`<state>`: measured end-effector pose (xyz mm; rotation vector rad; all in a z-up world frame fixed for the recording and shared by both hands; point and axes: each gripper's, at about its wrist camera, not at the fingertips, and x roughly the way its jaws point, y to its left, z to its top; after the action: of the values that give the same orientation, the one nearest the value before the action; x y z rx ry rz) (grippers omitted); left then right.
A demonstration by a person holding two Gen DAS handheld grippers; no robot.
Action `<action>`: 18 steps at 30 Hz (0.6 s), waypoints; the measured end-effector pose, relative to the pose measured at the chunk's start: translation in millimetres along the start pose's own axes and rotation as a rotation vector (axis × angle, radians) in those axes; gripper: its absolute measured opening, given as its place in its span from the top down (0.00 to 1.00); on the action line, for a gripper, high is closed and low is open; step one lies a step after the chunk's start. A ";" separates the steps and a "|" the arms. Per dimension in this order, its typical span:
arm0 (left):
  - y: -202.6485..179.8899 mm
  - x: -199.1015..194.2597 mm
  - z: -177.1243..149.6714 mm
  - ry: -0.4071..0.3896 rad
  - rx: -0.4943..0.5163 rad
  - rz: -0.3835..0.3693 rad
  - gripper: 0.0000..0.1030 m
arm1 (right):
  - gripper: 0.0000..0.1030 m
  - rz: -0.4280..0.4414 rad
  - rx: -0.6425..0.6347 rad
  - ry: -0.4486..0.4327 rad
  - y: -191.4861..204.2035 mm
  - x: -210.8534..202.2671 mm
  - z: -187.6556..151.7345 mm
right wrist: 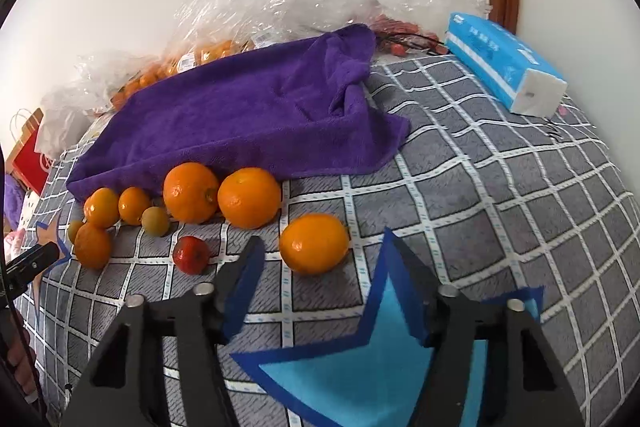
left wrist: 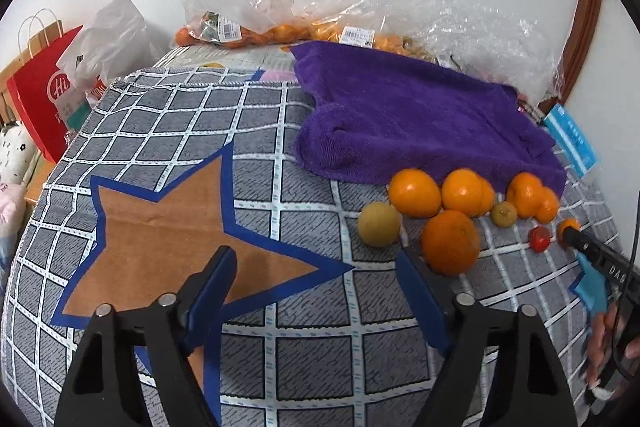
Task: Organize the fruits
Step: 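Move left gripper to the yellow-green fruit while right gripper approaches the small orange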
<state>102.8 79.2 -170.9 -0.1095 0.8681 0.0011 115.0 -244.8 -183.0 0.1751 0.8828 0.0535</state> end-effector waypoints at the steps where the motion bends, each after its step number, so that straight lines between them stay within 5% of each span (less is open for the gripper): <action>1: -0.2 2.4 -1.4 0.005 0.007 0.007 0.24 | 0.41 0.003 -0.006 0.003 0.9 3.2 -0.1; 18: 2.8 9.4 -5.3 0.021 0.029 0.009 0.31 | 0.47 0.019 -0.031 0.023 0.7 14.4 3.8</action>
<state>104.7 81.0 -181.8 -0.0785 0.8890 -0.0042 127.0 -242.8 -191.5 0.1548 0.9025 0.0872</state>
